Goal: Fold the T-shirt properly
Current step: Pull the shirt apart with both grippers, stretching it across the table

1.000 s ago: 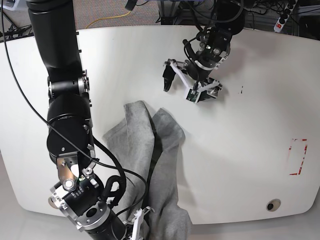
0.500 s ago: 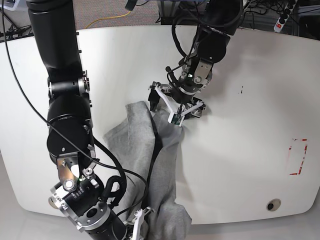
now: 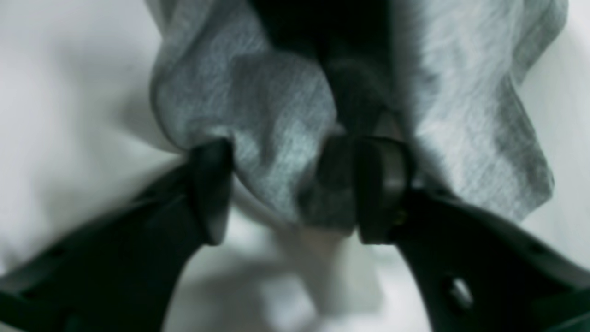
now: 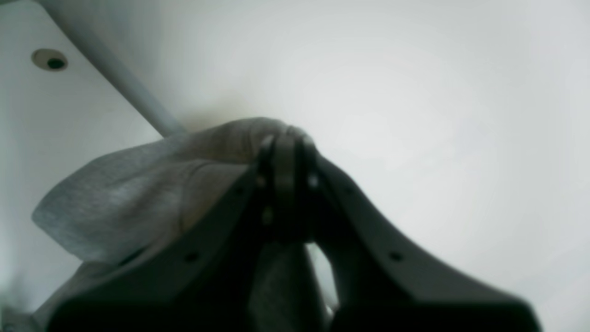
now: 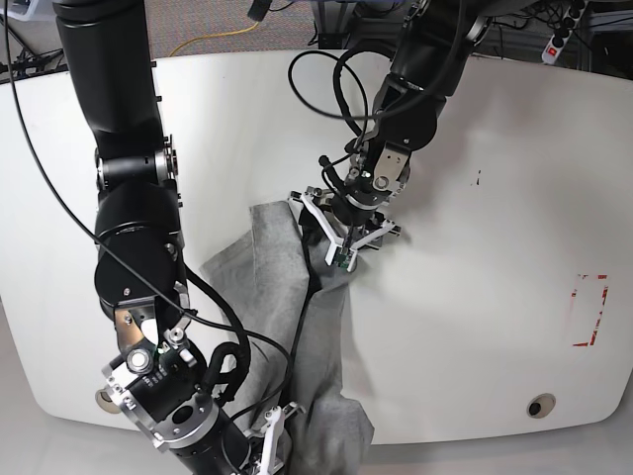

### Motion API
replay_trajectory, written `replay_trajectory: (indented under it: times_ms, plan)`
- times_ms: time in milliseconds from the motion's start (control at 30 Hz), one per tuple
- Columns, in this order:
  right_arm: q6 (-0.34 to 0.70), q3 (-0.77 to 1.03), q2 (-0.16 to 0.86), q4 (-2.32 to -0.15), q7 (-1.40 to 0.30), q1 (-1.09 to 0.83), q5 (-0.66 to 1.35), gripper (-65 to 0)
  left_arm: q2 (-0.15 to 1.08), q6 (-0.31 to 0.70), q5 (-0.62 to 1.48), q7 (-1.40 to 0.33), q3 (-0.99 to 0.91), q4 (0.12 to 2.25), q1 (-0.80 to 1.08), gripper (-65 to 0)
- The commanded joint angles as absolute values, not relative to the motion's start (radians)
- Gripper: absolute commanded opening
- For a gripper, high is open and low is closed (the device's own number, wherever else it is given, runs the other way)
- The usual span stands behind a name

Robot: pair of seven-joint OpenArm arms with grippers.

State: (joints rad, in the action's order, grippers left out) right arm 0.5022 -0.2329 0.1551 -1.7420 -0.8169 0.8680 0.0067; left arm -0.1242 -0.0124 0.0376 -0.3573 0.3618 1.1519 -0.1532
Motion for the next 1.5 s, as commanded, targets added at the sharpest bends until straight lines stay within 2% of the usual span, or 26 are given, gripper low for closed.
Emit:
replay_trajectory:
  times_ms: [0,233,700,1100,1267,1467]
  plan:
    - [0.495,-0.223,0.156,-1.759,-0.786,0.909,0.010,-65.0,-0.133,-0.008,0.051,-0.394,0.364,1.148,-0.159,-38.1]
    - [0.490,-0.222,0.197,-1.755,-0.786,0.914,0.010,-65.0,-0.122,-0.008,0.051,-0.394,0.363,1.148,-0.154,-65.0]
    - [0.489,-0.153,0.243,-1.664,-0.783,0.931,0.008,-65.0,0.088,-0.008,0.050,-0.403,0.194,1.478,-0.088,-65.0]
    - [0.490,-0.068,0.265,-1.414,-0.783,1.076,0.010,-65.0,0.236,-0.005,0.050,-0.470,-0.021,1.793,-0.068,-65.0]
    - [0.496,-0.044,0.265,-1.333,-0.783,1.152,0.010,-65.0,0.269,-0.002,0.050,-0.545,-0.117,1.873,-0.147,-65.0]
    - [0.495,-0.045,0.283,-1.320,-0.786,1.227,0.012,-65.0,0.306,0.107,0.048,-0.653,-0.205,1.916,-0.306,-65.0]
